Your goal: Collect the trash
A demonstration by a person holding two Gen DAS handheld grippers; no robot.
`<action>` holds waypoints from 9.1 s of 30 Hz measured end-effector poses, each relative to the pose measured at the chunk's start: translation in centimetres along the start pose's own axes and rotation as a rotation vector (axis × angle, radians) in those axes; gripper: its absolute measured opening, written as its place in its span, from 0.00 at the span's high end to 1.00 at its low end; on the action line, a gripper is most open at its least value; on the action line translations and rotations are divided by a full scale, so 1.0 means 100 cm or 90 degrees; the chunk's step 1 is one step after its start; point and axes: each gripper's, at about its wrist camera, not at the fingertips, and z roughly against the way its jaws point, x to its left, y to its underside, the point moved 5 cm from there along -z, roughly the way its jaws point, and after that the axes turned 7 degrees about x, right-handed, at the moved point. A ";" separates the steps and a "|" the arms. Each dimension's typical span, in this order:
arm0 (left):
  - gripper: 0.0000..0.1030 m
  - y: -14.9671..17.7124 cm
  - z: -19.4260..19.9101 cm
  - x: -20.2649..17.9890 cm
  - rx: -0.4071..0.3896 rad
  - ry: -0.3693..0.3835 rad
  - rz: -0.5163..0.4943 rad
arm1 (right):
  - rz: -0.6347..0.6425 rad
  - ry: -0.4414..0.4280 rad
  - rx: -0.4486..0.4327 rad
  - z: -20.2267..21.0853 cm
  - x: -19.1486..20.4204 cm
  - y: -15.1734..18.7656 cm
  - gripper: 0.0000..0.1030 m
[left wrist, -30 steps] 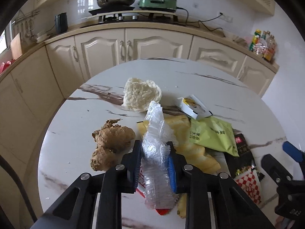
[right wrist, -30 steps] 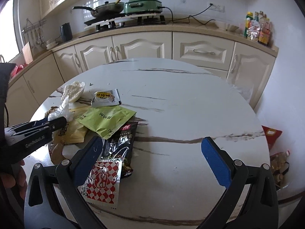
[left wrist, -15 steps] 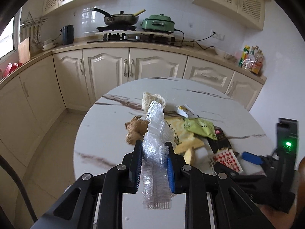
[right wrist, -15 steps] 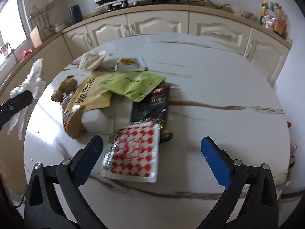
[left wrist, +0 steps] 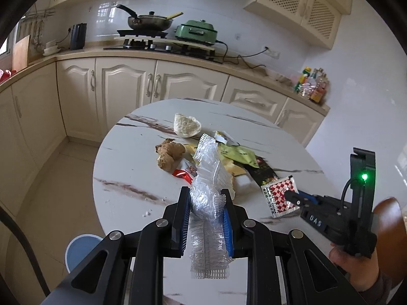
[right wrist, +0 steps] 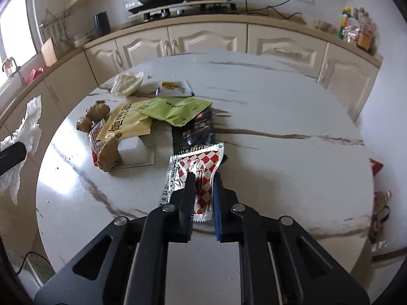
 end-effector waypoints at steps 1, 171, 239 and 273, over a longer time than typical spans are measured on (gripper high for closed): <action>0.81 0.001 0.004 0.003 -0.002 0.005 0.002 | -0.003 0.000 -0.005 0.003 -0.002 0.000 0.92; 0.02 -0.062 -0.115 0.036 0.087 -0.197 0.024 | -0.006 0.020 -0.103 0.014 0.003 -0.060 0.00; 0.68 0.037 0.053 0.038 0.032 -0.080 0.035 | 0.144 -0.049 -0.001 -0.045 0.119 -0.055 0.56; 0.56 0.038 -0.021 0.050 0.009 -0.120 -0.026 | 0.140 -0.148 -0.005 -0.033 0.113 -0.044 0.81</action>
